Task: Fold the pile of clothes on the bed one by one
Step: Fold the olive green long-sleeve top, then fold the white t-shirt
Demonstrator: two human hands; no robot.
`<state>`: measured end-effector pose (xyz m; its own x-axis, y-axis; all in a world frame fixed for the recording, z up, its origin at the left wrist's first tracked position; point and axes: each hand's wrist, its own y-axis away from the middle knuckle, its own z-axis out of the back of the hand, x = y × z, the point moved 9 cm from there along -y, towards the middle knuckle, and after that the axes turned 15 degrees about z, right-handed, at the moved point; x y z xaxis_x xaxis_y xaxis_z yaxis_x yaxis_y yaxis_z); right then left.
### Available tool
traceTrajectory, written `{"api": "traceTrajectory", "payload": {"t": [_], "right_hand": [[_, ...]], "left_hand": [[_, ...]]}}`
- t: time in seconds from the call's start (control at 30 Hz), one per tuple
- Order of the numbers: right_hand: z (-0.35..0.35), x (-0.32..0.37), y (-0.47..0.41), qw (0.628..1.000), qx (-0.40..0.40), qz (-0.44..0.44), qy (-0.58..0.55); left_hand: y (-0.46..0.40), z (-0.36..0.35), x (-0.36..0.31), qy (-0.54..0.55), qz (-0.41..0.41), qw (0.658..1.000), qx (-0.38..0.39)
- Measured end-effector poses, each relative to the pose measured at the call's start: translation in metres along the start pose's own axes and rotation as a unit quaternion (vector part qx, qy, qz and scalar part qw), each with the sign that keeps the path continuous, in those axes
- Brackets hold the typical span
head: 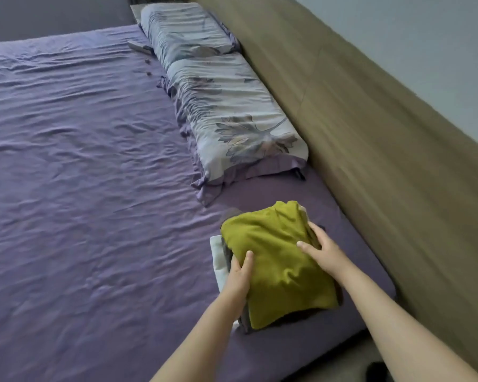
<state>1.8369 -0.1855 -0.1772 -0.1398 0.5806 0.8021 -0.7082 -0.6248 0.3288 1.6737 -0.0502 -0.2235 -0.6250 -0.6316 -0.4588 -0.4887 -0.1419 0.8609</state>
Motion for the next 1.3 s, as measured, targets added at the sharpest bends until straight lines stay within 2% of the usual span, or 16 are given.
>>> {"api": "traceTrajectory", "payload": {"t": [0.07, 0.13, 0.23, 0.33, 0.47, 0.53, 0.57, 0.63, 0.73, 0.93, 1.1, 1.2, 1.3], "right_hand": [[-0.011, -0.022, 0.001, 0.999, 0.023, -0.013, 0.032], [-0.012, -0.032, 0.002, 0.997, 0.014, 0.006, 0.080], [-0.004, -0.032, -0.003, 0.985, 0.010, 0.032, 0.170], [0.002, -0.028, -0.010, 0.977, 0.010, 0.040, 0.208], [-0.002, -0.026, -0.009, 0.963, 0.023, 0.006, 0.267], [-0.004, -0.021, -0.002, 0.948, 0.026, -0.009, 0.318], [-0.005, -0.015, 0.001, 0.937, 0.026, -0.004, 0.349], [-0.009, -0.002, 0.008, 0.911, 0.020, 0.025, 0.411], [-0.023, 0.024, 0.022, 0.870, 0.026, 0.083, 0.486], [-0.053, 0.063, 0.054, 0.863, 0.061, 0.104, 0.490], [-0.098, 0.116, 0.086, 0.876, 0.086, 0.112, 0.460], [-0.142, 0.160, 0.111, 0.880, 0.083, 0.160, 0.439], [-0.199, 0.203, 0.139, 0.872, 0.098, 0.206, 0.433]], "left_hand": [[-0.009, 0.002, 0.019, -0.028, 0.002, 1.000, -0.013], [-0.012, 0.005, 0.027, -0.119, -0.010, 0.992, -0.029], [-0.016, 0.007, 0.024, -0.260, -0.025, 0.962, -0.073], [-0.019, 0.009, 0.019, -0.251, -0.021, 0.964, -0.091], [-0.012, 0.011, 0.032, -0.205, 0.062, 0.971, -0.103], [-0.004, 0.014, 0.039, -0.235, 0.083, 0.962, -0.114], [0.001, 0.015, 0.038, -0.281, 0.069, 0.949, -0.123], [0.012, 0.016, 0.034, -0.376, 0.022, 0.916, -0.140], [0.036, 0.027, 0.026, -0.408, 0.004, 0.899, -0.160], [0.089, 0.059, 0.009, -0.495, -0.020, 0.840, -0.219], [0.147, 0.107, 0.009, -0.511, -0.034, 0.818, -0.261], [0.182, 0.147, 0.016, -0.532, -0.043, 0.797, -0.283], [0.222, 0.200, 0.030, -0.528, -0.042, 0.790, -0.309]]}}
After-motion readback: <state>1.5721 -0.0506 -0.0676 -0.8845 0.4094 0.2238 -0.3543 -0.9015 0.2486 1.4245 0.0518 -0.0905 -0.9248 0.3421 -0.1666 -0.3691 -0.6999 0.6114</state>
